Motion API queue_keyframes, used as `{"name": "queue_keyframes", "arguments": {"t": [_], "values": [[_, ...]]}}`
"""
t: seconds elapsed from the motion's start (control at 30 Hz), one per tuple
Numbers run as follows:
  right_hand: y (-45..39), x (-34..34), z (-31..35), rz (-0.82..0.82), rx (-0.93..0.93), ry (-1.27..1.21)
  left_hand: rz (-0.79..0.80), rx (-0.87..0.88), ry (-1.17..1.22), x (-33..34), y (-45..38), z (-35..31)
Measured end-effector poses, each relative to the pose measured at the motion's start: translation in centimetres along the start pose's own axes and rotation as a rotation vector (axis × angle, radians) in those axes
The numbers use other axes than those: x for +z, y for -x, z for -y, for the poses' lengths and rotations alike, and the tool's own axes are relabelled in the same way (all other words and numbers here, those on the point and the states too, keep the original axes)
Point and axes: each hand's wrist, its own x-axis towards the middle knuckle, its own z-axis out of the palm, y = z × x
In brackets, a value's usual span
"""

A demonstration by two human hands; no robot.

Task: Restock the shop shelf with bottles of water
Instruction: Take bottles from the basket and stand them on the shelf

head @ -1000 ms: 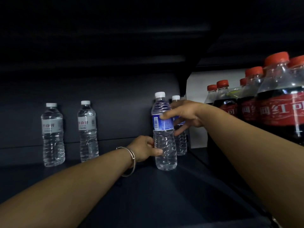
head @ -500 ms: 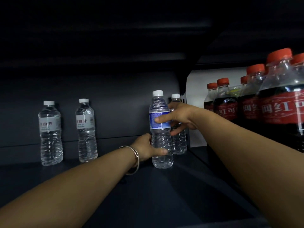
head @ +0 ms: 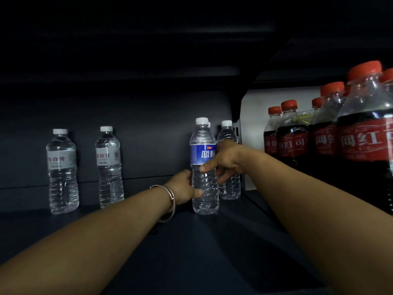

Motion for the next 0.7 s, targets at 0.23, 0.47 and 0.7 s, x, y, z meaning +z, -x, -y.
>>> {"name": "queue_keyframes", "arguments": {"t": [0.23, 0.47, 0.7], "values": [[-0.3, 0.3, -0.1, -0.005, 0.009, -0.003, -0.022, 0.013, 0.05, 0.4, -0.5, 0.4], [-0.8, 0.6, -0.3, -0.058, 0.01, 0.014, -0.079, -0.001, 0.041, 1.0, -1.5, 0.9], [-1.1, 0.3, -0.9, -0.028, 0.044, 0.044, -0.066, 0.027, 0.041, 1.3, -1.7, 0.8]]}}
